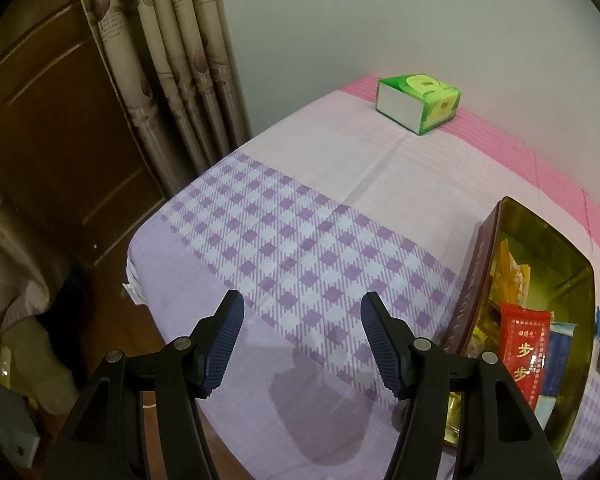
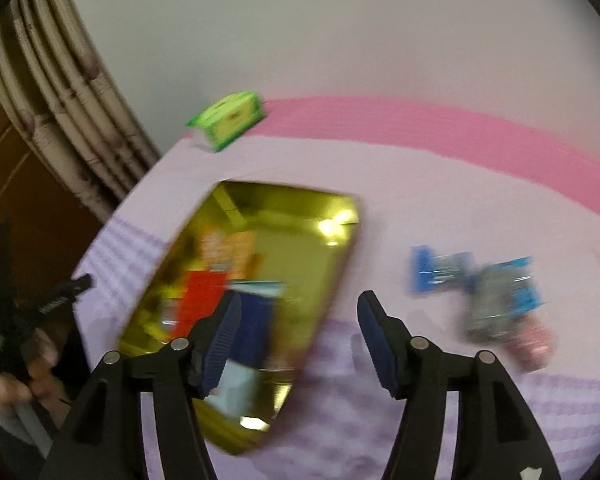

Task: Organize snacks
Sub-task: 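Grasp the pink patterned candy with the right tool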

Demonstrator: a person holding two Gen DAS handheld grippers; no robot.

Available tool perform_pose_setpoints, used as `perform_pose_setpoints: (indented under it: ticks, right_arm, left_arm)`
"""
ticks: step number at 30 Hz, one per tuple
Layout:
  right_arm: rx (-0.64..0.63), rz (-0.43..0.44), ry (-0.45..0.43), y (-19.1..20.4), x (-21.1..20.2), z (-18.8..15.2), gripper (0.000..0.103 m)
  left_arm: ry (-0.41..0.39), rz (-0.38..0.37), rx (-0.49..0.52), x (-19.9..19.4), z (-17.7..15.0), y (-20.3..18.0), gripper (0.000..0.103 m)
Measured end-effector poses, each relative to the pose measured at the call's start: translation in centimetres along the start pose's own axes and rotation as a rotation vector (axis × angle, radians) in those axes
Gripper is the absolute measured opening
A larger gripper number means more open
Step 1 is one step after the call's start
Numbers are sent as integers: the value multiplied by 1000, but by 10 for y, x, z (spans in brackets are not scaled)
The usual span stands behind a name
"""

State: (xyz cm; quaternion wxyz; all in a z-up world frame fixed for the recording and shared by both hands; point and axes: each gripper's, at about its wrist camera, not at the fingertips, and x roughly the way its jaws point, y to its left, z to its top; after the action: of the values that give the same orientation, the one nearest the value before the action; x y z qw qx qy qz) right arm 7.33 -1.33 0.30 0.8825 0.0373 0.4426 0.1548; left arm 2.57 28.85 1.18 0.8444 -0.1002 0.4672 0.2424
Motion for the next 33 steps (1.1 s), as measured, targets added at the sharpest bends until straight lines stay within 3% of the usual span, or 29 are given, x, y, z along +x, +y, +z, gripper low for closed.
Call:
perform_pose_setpoints:
  ticks: [5,10,16,24,31,33]
  right_arm:
    - [-18,-109,6,-72,-16,-7,60]
    - [-83,-134,75,-133,-16,-23,61]
    - [-197,-80,166,-153,-2,-34,61]
    - [-275,-29,201,-159,26,-34,60]
    - [-236,23,136,-158,26,-49,42]
    - [-221,10,105,-156,24,-53,30]
  left_arm:
    - [-9,5,29,-2,-1,-6,62]
    - [-39,21,72,-7,-3,-15,62]
    - [-57,13,98,-10,-6,-21,62]
    - [-41,-28,169,-27,-18,-43,62]
    - [-52,-135,267,-51,-20,-95,65]
    - [-56,-169,302,-58,-21,-115,65]
